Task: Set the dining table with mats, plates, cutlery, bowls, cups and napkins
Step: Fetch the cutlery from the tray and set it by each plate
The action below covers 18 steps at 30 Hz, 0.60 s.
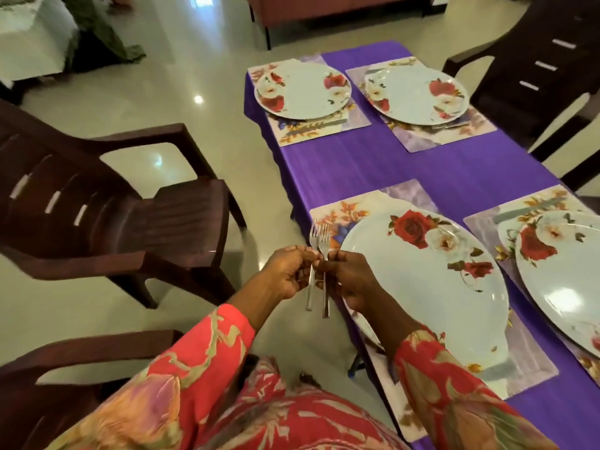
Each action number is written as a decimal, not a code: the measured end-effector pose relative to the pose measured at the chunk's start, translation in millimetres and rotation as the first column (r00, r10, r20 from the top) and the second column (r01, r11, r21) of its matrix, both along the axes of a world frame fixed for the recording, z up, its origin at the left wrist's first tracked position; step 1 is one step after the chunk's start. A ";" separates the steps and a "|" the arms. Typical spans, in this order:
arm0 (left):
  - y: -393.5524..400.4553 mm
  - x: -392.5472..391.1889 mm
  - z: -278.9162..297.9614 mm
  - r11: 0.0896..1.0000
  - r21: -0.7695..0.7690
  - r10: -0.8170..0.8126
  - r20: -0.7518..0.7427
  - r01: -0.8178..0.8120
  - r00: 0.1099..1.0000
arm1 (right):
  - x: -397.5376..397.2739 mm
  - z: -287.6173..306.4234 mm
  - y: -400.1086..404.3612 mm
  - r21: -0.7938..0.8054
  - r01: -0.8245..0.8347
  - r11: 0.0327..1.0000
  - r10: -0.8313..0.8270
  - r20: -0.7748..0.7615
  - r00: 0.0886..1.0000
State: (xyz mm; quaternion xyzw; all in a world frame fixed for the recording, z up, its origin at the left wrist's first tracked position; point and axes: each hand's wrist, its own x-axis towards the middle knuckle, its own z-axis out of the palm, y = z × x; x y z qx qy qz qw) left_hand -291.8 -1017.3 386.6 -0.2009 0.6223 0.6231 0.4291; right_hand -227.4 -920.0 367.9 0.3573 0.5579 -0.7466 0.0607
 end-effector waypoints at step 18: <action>148.8 -128.1 -42.2 0.809 -0.110 -0.585 -0.067 0.577 0.808 | -75.2 -9.7 89.6 -0.020 0.606 0.795 -0.601 0.099 0.793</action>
